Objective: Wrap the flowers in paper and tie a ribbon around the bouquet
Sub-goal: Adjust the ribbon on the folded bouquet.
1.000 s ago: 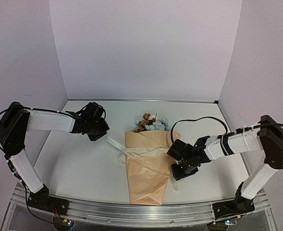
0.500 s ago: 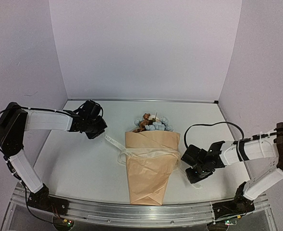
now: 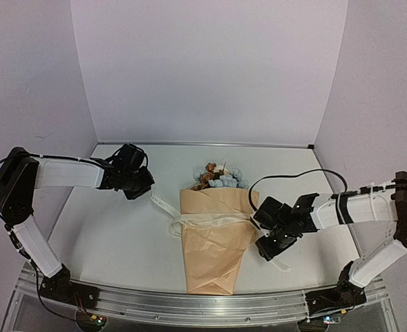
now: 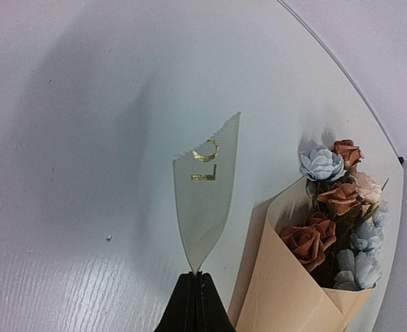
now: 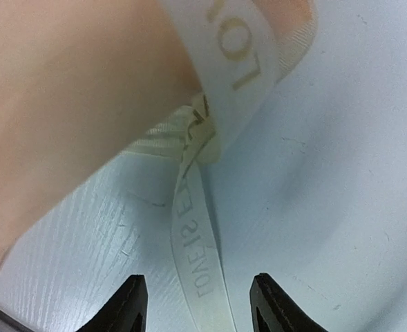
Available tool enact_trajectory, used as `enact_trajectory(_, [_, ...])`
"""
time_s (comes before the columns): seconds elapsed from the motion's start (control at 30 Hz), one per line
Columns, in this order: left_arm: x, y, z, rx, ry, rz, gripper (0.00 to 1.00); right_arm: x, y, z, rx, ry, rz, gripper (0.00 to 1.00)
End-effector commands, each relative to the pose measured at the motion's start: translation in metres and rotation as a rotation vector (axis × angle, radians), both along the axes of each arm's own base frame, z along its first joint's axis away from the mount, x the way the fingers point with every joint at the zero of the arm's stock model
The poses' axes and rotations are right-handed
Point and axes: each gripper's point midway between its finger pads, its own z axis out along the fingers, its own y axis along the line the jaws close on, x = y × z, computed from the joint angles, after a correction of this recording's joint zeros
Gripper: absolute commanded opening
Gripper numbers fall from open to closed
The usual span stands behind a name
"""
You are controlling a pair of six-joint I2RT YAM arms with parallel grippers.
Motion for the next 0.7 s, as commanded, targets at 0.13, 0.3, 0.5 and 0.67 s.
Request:
enact_trajectory(0.13, [0.001, 0.004, 0.011, 0.007, -0.028, -0.003, 0.0, 0.014, 0.007, -0.011, -0.046, -0.004, 0.024, 0.34])
enact_trajectory(0.3, [-0.005, 0.018, 0.005, 0.053, -0.015, 0.02, 0.0, 0.017, -0.009, -0.007, -0.063, -0.037, -0.011, 0.02])
enact_trajectory(0.5, [-0.023, 0.045, -0.013, 0.109, 0.024, 0.054, 0.0, 0.023, -0.048, 0.015, -0.088, -0.032, -0.142, 0.0])
enact_trajectory(0.67, [-0.038, 0.074, -0.023, 0.157, 0.05, 0.091, 0.0, 0.03, -0.068, 0.035, -0.093, -0.006, -0.247, 0.0])
